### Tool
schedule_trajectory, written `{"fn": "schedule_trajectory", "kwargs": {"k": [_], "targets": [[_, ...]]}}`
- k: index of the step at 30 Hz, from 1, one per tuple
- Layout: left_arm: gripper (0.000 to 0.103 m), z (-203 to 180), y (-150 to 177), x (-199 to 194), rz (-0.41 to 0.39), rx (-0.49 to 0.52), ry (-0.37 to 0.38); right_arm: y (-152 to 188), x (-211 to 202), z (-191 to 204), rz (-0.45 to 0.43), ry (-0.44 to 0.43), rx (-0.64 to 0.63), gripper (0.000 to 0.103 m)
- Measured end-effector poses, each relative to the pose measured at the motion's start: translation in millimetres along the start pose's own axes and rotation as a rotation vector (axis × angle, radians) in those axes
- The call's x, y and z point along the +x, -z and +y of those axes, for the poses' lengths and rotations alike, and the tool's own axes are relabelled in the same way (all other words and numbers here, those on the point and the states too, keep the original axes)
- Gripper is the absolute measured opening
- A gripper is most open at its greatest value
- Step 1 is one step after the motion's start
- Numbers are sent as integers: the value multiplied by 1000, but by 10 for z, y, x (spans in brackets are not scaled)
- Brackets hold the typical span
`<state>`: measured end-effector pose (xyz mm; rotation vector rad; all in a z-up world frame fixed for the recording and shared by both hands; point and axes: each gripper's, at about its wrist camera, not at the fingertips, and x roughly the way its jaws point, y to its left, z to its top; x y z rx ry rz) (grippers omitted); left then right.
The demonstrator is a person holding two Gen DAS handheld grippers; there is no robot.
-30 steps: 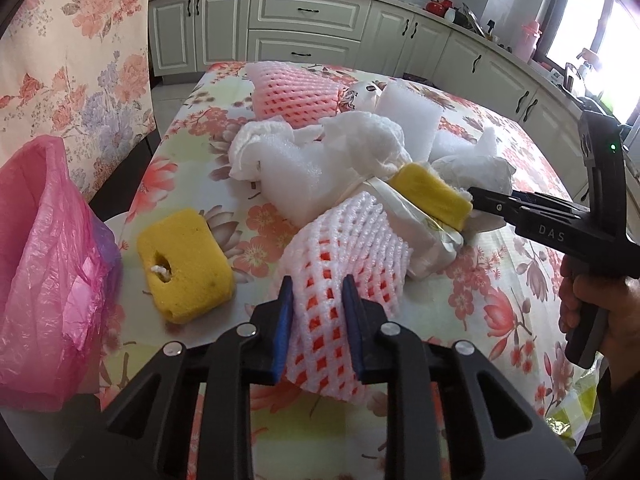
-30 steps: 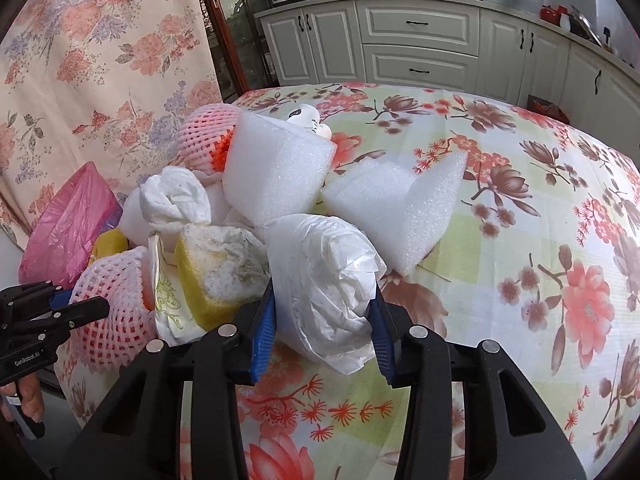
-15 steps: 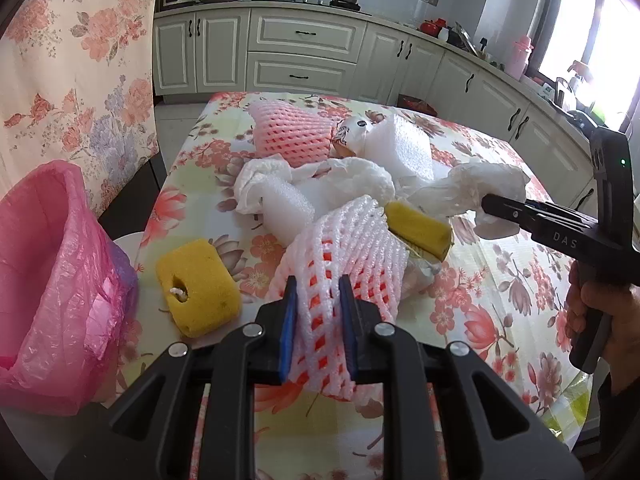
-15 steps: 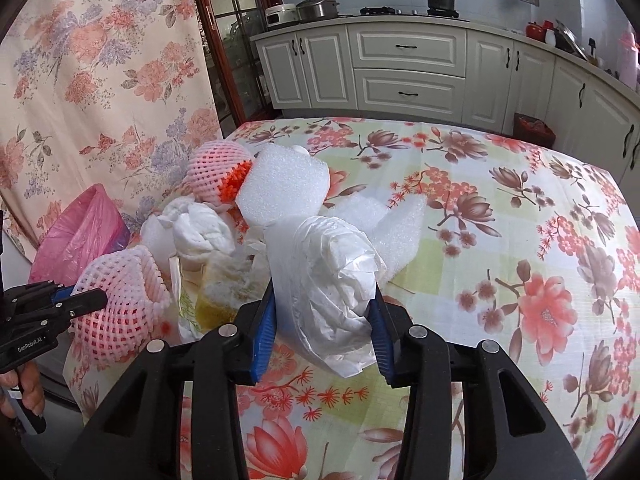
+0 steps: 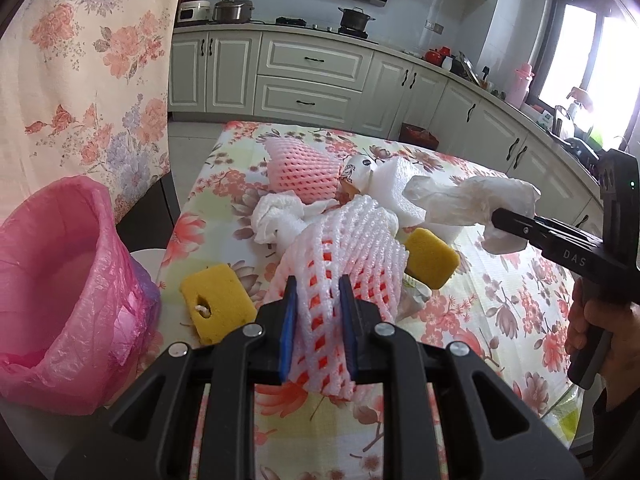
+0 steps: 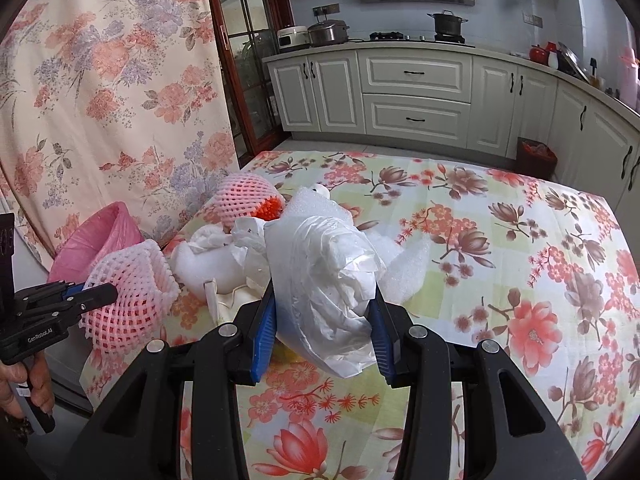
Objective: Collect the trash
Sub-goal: 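Carry the foam net and plastic bag in both grippers to the pink bin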
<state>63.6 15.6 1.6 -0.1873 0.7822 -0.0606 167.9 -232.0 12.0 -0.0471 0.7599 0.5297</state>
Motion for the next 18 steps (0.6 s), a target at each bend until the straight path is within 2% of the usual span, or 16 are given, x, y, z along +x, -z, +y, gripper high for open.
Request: {"fn": "schedule_trajectory", "kwargs": {"k": [11, 15, 18], "targets": [[20, 338, -157, -428, -112, -40, -77, -131, -19, 254, -19, -36, -34, 41], [20, 546, -228, -678, -174, -54, -140, -223, 12, 442, -27, -61, -63, 41], [20, 701, -272, -864, -220, -47, -215, -294, 49, 615, -32, -87, -88, 41]]}}
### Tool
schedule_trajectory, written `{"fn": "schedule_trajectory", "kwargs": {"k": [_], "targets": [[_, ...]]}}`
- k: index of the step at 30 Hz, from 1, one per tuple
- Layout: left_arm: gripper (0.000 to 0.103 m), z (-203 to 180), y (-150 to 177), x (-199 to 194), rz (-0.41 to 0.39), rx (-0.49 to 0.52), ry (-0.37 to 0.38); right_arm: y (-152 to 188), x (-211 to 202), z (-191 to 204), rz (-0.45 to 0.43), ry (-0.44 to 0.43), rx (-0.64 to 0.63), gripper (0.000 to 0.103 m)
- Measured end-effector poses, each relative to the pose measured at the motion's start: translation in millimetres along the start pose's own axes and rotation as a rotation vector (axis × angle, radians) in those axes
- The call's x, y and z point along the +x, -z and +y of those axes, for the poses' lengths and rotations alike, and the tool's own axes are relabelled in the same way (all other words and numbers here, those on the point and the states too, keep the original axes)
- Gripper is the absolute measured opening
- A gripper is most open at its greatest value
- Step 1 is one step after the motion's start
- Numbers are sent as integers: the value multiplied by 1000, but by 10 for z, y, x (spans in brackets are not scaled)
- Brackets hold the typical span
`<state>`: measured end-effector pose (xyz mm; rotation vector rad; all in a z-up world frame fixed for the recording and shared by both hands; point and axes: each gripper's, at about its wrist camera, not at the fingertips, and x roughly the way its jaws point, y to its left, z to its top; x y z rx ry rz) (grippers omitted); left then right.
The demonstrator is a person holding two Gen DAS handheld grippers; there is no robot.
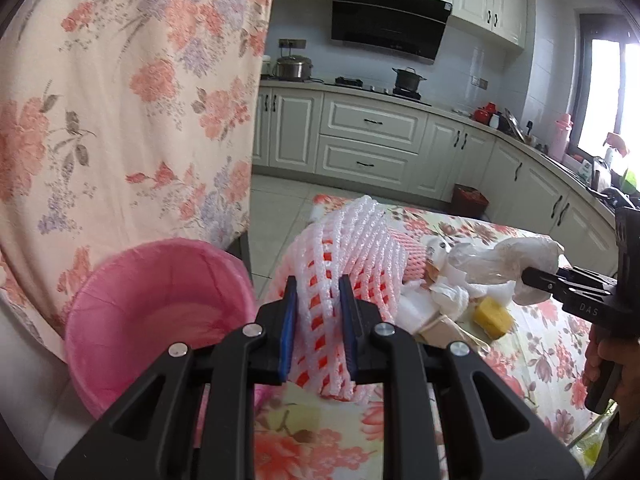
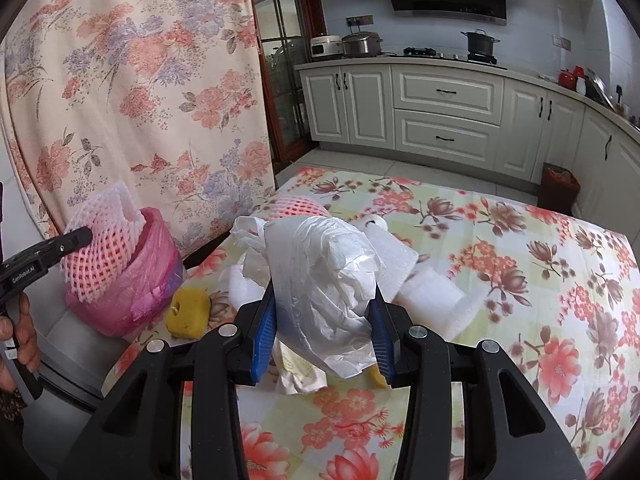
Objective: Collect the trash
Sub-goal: 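Carry the foam net and plastic bag in both grippers to the pink bin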
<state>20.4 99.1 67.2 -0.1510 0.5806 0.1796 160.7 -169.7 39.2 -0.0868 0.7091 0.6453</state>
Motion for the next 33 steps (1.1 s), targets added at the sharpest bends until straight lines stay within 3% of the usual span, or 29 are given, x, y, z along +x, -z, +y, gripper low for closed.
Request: {"fn": "schedule_trajectory", "kwargs": {"k": [4, 12, 23, 33], "targets": [[20, 279, -73, -114, -44, -7, -90, -131, 94, 257, -6, -41, -35, 41], [20, 847, -126, -253, -90, -78, -198, -377, 329, 867, -10, -126, -113, 41], [20, 1279, -65, -332, -106, -154, -267, -631, 776, 1676, 13, -243, -187, 41], [21, 1477, -39, -339, -114, -198, -302, -739, 1121, 2169, 50, -305, -231, 41]]}}
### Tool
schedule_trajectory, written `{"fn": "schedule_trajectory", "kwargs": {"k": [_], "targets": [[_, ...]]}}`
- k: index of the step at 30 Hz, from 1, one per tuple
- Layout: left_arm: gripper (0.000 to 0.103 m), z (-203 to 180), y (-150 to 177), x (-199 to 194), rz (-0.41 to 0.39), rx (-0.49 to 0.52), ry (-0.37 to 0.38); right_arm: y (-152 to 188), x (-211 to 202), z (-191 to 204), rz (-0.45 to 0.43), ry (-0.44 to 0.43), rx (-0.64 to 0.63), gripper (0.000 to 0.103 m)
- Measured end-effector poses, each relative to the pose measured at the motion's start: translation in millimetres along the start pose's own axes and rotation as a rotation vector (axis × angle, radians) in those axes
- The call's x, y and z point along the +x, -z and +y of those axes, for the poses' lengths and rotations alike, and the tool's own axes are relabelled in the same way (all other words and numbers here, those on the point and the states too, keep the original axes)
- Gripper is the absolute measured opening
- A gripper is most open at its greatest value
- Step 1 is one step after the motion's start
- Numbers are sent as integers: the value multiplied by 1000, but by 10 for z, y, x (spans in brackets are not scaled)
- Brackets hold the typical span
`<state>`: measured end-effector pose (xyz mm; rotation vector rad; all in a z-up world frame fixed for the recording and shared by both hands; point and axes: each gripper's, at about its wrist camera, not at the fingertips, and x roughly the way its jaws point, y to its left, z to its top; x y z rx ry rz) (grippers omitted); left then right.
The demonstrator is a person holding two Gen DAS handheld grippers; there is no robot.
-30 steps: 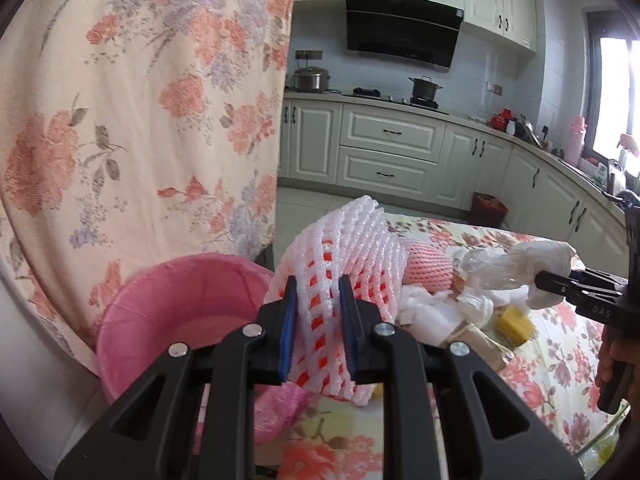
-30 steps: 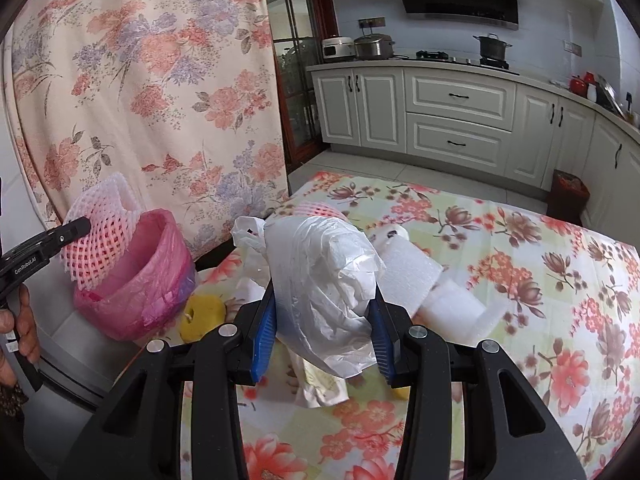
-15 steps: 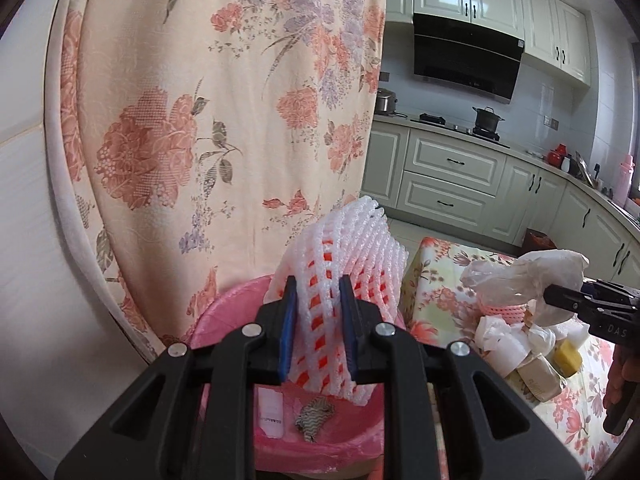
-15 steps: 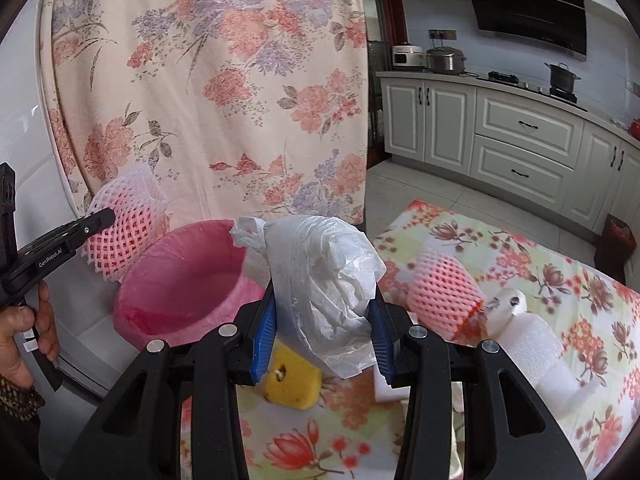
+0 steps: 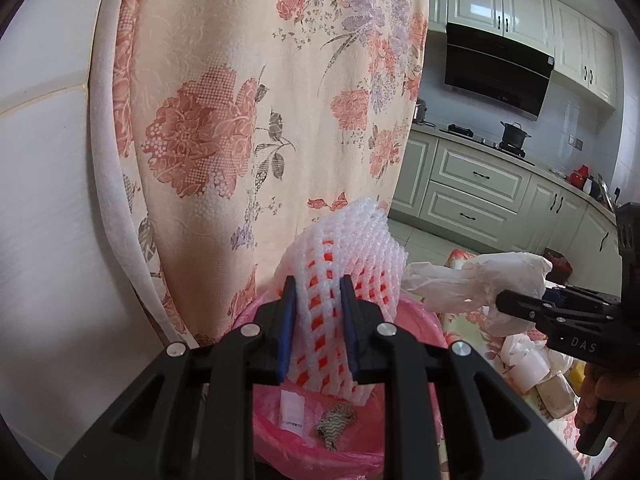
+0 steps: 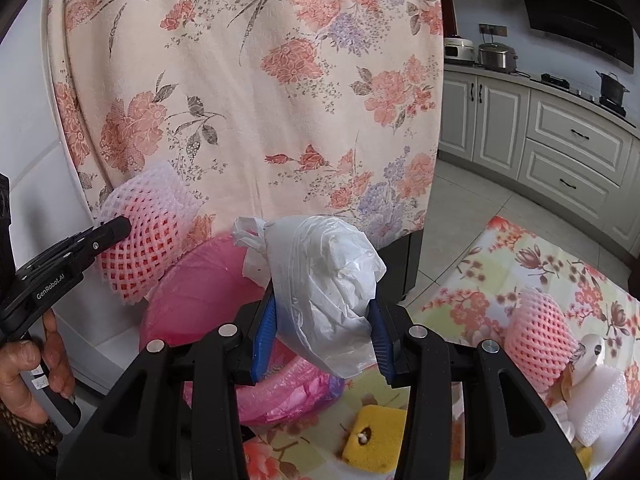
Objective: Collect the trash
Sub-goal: 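Carry the foam net and plastic bag in both grippers to the pink bin, then open the right gripper dropping the bag while the left drops the foam net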
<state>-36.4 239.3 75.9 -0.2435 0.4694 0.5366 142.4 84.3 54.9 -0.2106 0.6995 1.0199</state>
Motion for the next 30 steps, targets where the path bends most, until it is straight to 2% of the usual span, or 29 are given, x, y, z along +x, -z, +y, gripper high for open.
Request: {"fn": "schedule_trajectory", "kwargs": {"k": [11, 12, 14, 15, 16, 27, 30], "targets": [[22, 82, -57, 3, -15, -15, -18, -25, 396, 191, 55, -33, -39, 43], [22, 85, -58, 8, -14, -17, -16, -20, 428, 194, 60, -34, -40, 44], [22, 87, -61, 24, -11, -20, -12, -10, 481, 195, 71, -29, -45, 53], [22, 79, -66, 31, -10, -19, -12, -2, 492, 191, 71, -21, -48, 66], [22, 75, -62, 32, -9, -20, -11, 4, 490, 182, 66, -13, -48, 71], [23, -31, -46, 182, 11, -15, 11, 116, 243, -175, 48, 65, 4, 75], [27, -78, -50, 240, 15, -16, 18, 166, 119, -305, 40, 89, 30, 78]]}}
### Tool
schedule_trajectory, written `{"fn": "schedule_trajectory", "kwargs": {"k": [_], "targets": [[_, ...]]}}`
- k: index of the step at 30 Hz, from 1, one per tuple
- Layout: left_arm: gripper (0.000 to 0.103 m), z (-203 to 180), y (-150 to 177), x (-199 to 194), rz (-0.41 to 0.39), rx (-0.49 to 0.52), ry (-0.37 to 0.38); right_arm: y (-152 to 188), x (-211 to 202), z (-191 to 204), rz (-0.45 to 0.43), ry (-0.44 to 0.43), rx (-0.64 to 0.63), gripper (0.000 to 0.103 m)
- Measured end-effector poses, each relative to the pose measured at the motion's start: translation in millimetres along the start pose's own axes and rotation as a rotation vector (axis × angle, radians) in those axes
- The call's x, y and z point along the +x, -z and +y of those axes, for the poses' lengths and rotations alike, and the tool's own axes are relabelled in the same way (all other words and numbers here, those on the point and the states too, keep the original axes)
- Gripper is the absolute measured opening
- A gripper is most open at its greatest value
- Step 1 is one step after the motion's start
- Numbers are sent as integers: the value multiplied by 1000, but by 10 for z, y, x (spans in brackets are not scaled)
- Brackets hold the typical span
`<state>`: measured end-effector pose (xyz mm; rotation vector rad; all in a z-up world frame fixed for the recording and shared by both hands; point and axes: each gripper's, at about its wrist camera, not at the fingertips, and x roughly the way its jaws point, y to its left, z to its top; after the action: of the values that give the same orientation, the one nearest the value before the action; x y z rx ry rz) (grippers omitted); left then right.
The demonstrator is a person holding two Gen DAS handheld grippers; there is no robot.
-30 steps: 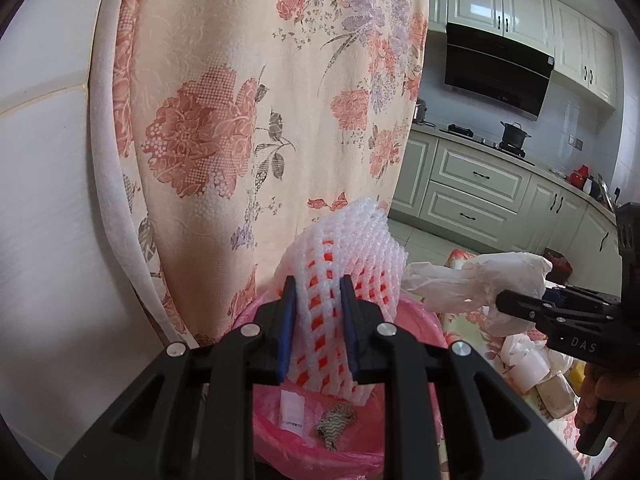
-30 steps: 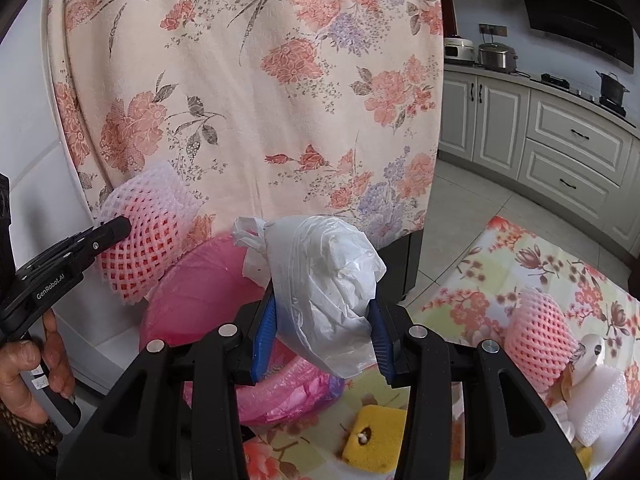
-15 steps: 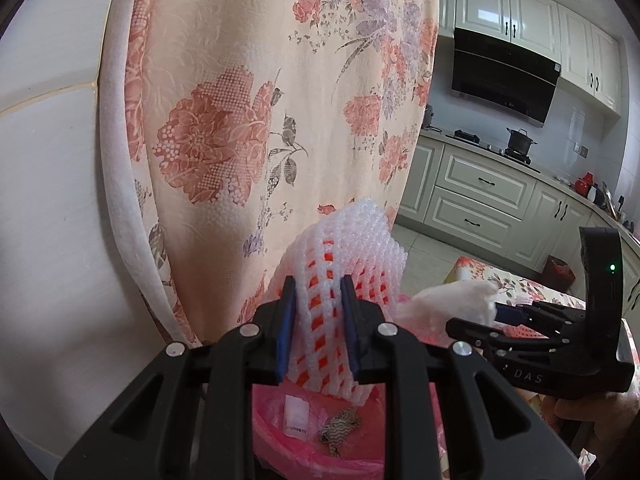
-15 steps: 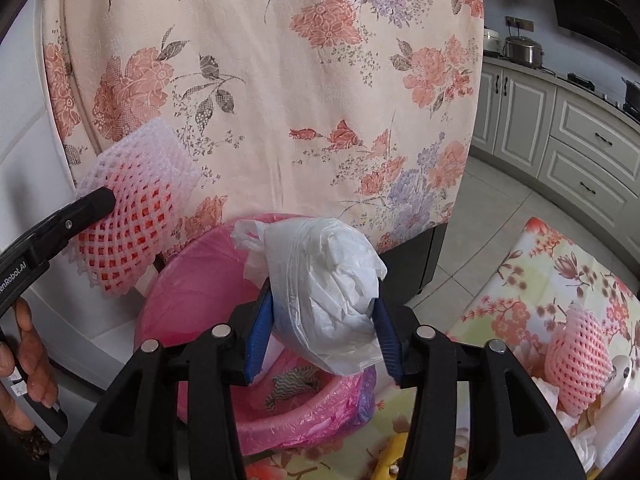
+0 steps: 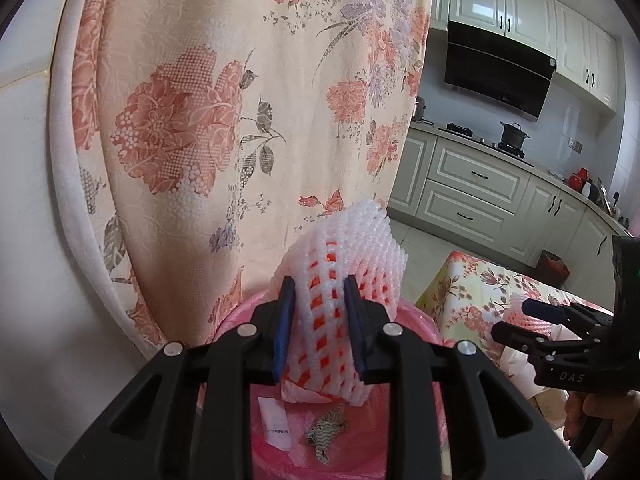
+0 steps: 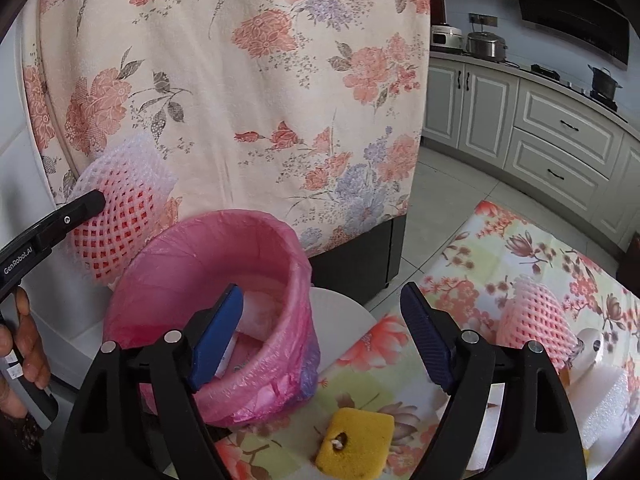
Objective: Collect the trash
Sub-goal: 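Open the right gripper dropping the bag while the left drops the foam net, then move both grippers back to the table toward the yellow sponge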
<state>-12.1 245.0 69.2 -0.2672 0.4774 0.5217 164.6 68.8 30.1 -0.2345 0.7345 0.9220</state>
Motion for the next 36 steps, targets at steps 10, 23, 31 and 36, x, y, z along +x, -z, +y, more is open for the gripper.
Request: {"fn": "schedule_trajectory", "kwargs": {"k": [10, 23, 31, 36], "targets": [[60, -5, 68, 93, 27, -29, -32, 210, -306, -424, -12, 70, 69, 79], [66, -310, 93, 29, 30, -13, 25, 636, -907, -1188, -35, 231, 198, 81], [68, -753, 193, 15, 58, 25, 116, 963, -1156, -1511, -23, 297, 260, 82], [70, -1078, 307, 19, 84, 64, 180, 1182, -1259, -1649, -9, 315, 293, 82]]}}
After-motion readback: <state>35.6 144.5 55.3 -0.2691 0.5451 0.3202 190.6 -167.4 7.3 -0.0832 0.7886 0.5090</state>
